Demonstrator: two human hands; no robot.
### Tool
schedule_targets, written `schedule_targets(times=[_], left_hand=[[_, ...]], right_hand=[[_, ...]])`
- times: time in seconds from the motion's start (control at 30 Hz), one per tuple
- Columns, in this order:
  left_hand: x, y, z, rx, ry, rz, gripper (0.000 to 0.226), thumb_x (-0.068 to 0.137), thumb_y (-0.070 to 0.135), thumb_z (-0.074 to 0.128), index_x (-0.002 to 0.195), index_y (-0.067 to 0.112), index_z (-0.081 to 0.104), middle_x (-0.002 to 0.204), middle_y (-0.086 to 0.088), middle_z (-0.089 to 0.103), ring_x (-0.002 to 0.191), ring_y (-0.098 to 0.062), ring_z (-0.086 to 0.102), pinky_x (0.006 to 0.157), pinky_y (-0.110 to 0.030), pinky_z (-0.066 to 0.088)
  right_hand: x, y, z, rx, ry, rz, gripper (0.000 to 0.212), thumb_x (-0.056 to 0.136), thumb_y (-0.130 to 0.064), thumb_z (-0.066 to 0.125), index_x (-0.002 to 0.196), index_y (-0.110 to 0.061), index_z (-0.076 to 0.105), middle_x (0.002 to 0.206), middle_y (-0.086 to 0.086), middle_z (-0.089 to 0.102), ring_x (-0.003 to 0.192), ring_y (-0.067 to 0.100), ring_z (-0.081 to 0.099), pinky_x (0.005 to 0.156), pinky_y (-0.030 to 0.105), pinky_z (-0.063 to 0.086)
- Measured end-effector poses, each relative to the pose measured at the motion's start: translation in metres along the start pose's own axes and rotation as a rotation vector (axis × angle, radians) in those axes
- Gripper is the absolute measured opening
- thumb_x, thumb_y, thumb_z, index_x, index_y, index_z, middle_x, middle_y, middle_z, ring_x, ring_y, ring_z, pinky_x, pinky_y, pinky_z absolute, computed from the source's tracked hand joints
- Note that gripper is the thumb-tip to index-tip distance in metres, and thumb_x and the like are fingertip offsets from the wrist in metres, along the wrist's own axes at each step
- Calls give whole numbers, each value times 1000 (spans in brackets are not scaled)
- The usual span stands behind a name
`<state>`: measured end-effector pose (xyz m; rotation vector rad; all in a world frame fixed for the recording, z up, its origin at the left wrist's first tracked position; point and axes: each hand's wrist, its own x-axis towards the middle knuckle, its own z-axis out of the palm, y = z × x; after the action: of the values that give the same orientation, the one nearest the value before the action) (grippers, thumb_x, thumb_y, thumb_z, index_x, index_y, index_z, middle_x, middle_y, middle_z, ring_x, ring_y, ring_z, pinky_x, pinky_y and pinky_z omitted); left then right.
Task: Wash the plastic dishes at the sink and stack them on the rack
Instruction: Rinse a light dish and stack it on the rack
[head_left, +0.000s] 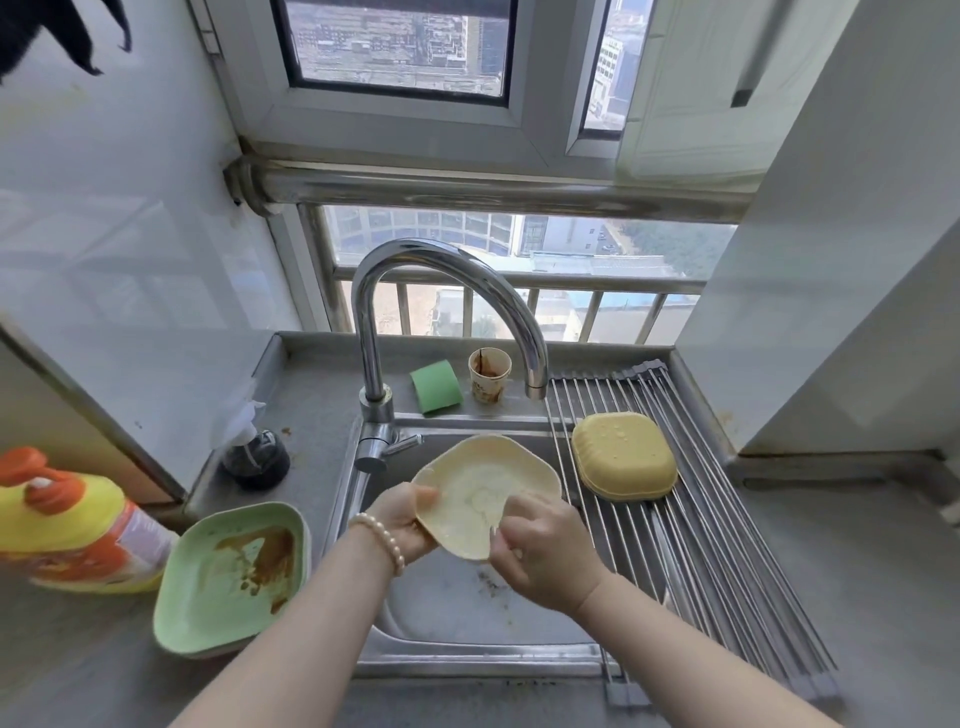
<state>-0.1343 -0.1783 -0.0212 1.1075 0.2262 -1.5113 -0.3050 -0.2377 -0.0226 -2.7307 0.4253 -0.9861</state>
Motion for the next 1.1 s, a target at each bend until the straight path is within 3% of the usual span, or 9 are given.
schedule_targets(times=[0.1,0.13,0.2,0.47,0.63,0.77,0.83,0.93,1.1], left_hand=[[6,-4,-5,45,6,99,34,100,6,38,132,-1,50,116,-25,62,96,-37,62,68,-50,56],[5,-10,-5,67,-21,110,33,101,8,37,131,2,51,112,-23,64,94,-37,63,72,-51,55],[0,-22,-2,100,-99,89,34,103,12,35,132,6,49,113,-22,65,96,-38,63,78,-58,51],[-3,-22,2,-14,-284,-29,73,89,63,40,130,4,53,130,-20,58,123,-34,53,101,-50,41],[1,-12,-11,78,-124,38,55,98,45,39,130,2,52,122,-23,63,112,-38,59,86,-48,49],[-1,-11,-19,364,70,121,39,103,29,37,124,1,54,109,-21,67,93,-37,66,69,-48,55],[-3,-7,-23,487,140,133,31,103,19,40,123,0,53,106,-20,66,90,-37,66,62,-47,58],[-8,-5,-25,544,115,67,20,100,7,44,114,-3,54,103,-24,65,81,-38,68,58,-44,60],[-7,-13,-19,685,47,81,16,97,7,51,106,2,63,72,-10,69,55,-20,67,47,-29,55]], right_hand=[[-3,4,-1,-248,-438,166,49,90,-32,31,100,-3,69,110,17,63,101,31,63,93,38,51],[1,5,-2,-317,-578,242,62,94,-37,21,129,2,52,139,23,46,128,35,46,113,42,30],[14,7,-2,-348,-789,419,76,97,-53,14,151,0,9,159,17,1,147,28,6,119,40,-1],[46,-21,10,122,-972,296,67,102,-45,21,152,-15,-13,158,4,-19,141,7,-21,116,32,-15],[30,-26,-7,394,-1035,274,60,102,-44,34,153,-18,17,159,-1,16,145,11,12,114,20,4],[20,2,-11,-20,-1105,71,59,99,-56,17,126,-18,52,139,1,50,124,28,42,111,45,26],[21,10,-10,-186,-1123,-103,91,86,-65,-6,130,-11,51,145,4,43,133,28,35,118,44,12],[31,21,-6,-307,-1097,17,118,63,-74,-16,150,-4,22,158,11,17,147,24,7,120,39,-1],[45,3,25,-23,-1127,243,89,87,-70,5,153,-11,5,161,7,-4,148,18,-5,119,42,-4]])
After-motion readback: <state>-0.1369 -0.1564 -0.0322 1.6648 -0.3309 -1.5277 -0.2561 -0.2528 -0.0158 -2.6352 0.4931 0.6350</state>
